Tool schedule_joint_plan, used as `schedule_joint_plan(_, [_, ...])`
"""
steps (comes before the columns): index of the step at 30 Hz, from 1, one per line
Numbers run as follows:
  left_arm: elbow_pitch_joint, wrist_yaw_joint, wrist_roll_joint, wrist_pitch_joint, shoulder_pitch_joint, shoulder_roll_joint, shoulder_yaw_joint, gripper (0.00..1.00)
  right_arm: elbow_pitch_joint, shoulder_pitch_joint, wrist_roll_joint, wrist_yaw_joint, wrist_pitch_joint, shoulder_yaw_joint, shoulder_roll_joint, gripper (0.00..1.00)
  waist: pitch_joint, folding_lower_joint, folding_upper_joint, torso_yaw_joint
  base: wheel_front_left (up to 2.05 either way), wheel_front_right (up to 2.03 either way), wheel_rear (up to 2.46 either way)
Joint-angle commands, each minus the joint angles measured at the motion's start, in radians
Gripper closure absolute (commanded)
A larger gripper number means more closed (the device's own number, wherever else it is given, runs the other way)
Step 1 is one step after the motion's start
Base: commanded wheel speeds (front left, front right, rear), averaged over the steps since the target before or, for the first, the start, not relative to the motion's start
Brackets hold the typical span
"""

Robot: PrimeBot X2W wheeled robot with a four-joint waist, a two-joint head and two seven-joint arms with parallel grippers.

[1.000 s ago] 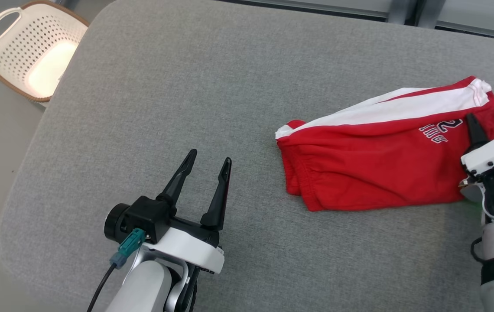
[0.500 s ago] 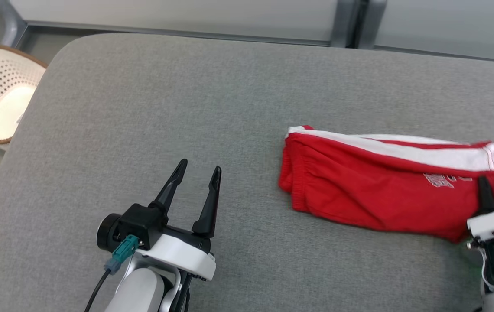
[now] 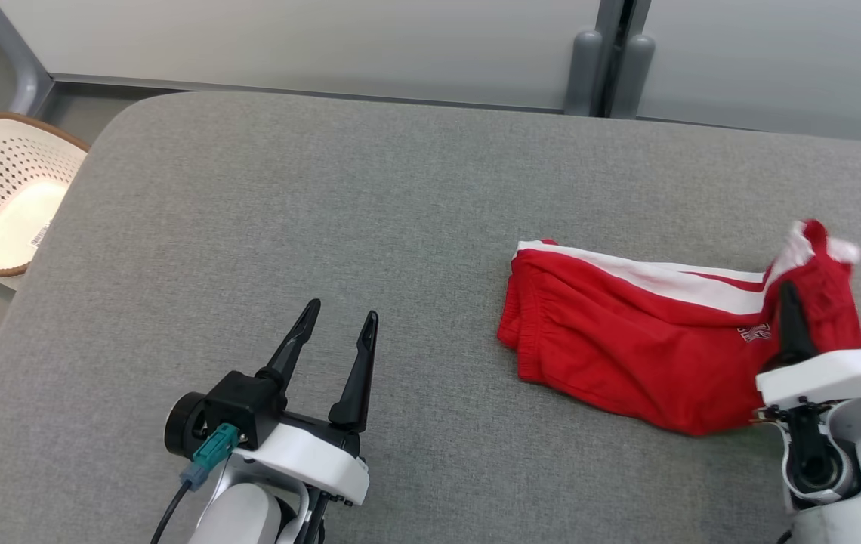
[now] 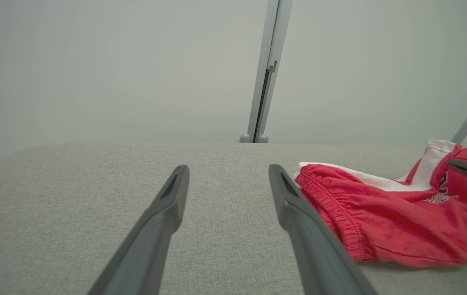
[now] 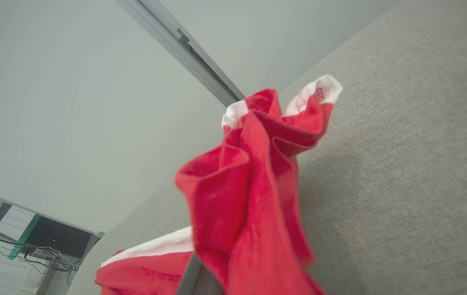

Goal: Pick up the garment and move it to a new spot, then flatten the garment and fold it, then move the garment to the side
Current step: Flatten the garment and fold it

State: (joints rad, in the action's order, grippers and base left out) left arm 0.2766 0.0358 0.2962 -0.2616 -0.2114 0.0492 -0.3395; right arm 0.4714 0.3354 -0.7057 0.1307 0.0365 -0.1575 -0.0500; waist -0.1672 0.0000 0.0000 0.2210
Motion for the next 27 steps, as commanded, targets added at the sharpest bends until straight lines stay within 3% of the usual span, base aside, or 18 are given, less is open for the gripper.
schedule_joint_plan(1, [0.001, 0.006, 0.001, -0.004, 0.001, 0.003, 0.005, 0.0, -0.008, -0.005, -0.008, 0.0, -0.008, 0.008, -0.002, 1.0, 0.007, 0.0, 0.0, 0.007, 0.0, 0.0, 0.0])
schedule_joint_plan(12, [0.012, 0.001, 0.013, -0.004, 0.029, 0.003, 0.007, 0.0, -0.149, -0.056, -0.099, 0.0, -0.05, 0.282, -0.025, 1.0, 0.038, 0.0, 0.0, 0.062, 0.0, 0.0, 0.0])
schedule_joint_plan(21, [0.011, -0.008, 0.031, -0.004, 0.036, 0.003, -0.005, 0.0, -0.081, -0.032, -0.096, 0.0, -0.094, 0.42, -0.049, 1.0, 0.037, 0.0, 0.0, 0.117, 0.0, 0.0, 0.0])
schedule_joint_plan(22, [0.011, -0.009, 0.032, -0.004, 0.036, 0.003, -0.007, 0.0, -0.068, -0.025, -0.086, 0.0, -0.103, 0.432, -0.051, 0.62, 0.035, 0.0, 0.0, 0.123, 0.0, 0.0, 0.0])
schedule_joint_plan(23, [0.01, -0.01, 0.034, -0.004, 0.035, 0.003, -0.008, 0.0, -0.053, -0.02, -0.079, 0.0, -0.11, 0.443, -0.051, 0.0, 0.033, 0.0, 0.0, 0.129, 0.0, 0.0, 0.0])
schedule_joint_plan(27, [0.006, -0.012, 0.041, -0.004, 0.034, 0.003, -0.015, 0.0, 0.0, 0.002, -0.062, 0.0, -0.126, 0.496, -0.041, 0.0, 0.024, 0.0, 0.0, 0.15, 0.0, 0.0, 0.0])
